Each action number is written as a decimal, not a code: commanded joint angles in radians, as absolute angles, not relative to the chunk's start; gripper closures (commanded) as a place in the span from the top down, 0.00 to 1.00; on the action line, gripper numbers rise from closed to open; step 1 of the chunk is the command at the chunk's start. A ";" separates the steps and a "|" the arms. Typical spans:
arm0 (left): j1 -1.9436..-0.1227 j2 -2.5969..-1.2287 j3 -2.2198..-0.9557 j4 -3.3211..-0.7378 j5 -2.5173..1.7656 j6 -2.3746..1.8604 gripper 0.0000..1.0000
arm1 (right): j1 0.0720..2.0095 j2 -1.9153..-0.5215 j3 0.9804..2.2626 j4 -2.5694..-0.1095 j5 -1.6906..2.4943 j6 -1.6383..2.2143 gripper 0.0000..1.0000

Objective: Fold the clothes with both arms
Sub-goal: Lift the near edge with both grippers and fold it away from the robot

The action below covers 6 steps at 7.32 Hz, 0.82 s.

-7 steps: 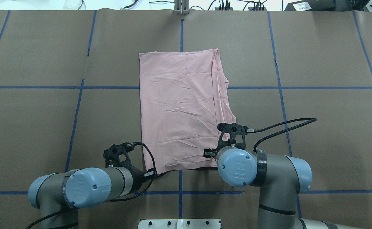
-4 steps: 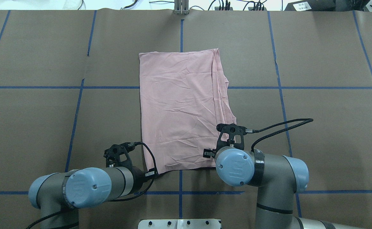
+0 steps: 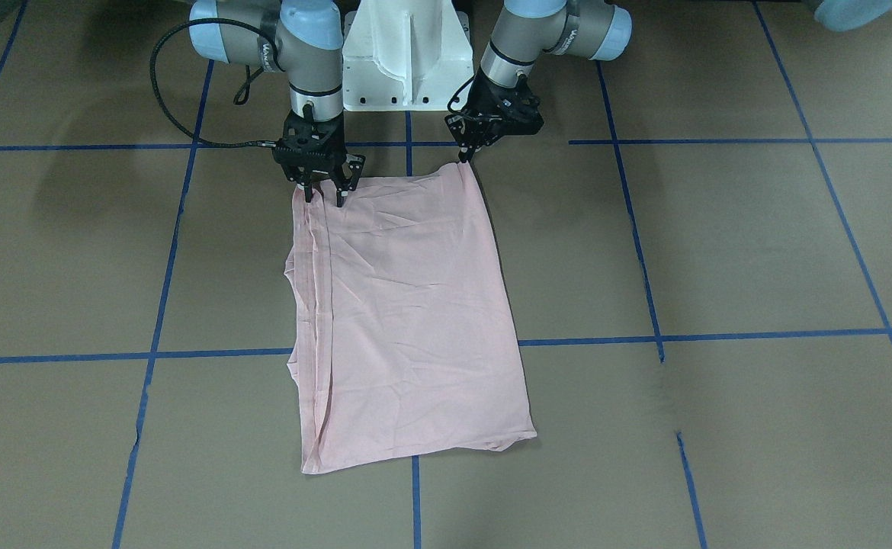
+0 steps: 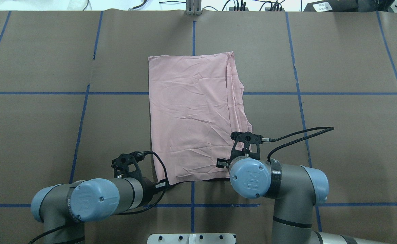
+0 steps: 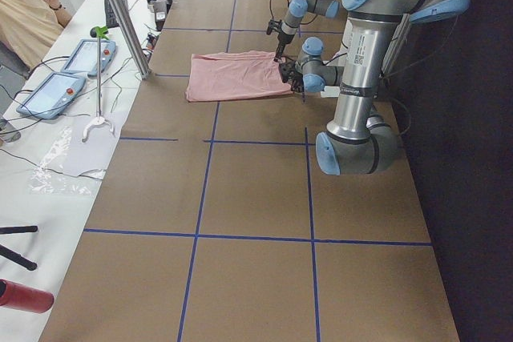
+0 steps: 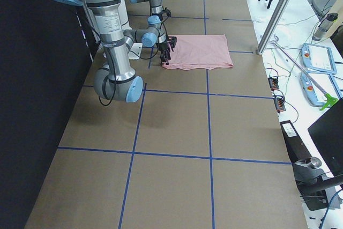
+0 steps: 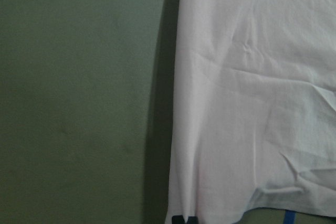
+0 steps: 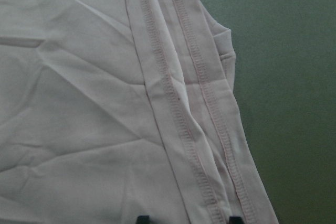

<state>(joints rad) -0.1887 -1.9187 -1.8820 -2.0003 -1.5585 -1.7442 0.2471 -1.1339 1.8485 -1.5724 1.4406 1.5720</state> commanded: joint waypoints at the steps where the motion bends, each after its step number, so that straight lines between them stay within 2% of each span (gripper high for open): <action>1: -0.189 -1.917 -1.882 -2.000 -1.559 -1.744 0.00 | 0.245 -1.135 1.845 -1.572 1.440 1.574 0.59; 5: -0.190 -1.917 -1.887 -2.000 -1.559 -1.744 0.00 | 0.241 -1.137 1.841 -1.572 1.440 1.574 0.58; 6: -0.192 -1.917 -1.888 -2.000 -1.559 -1.744 0.00 | 0.238 -1.135 1.841 -1.572 1.440 1.574 0.53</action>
<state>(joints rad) -0.1905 -1.9175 -1.8869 -2.0003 -1.5585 -1.7441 0.2408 -1.1358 1.8409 -1.5723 1.4404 1.5742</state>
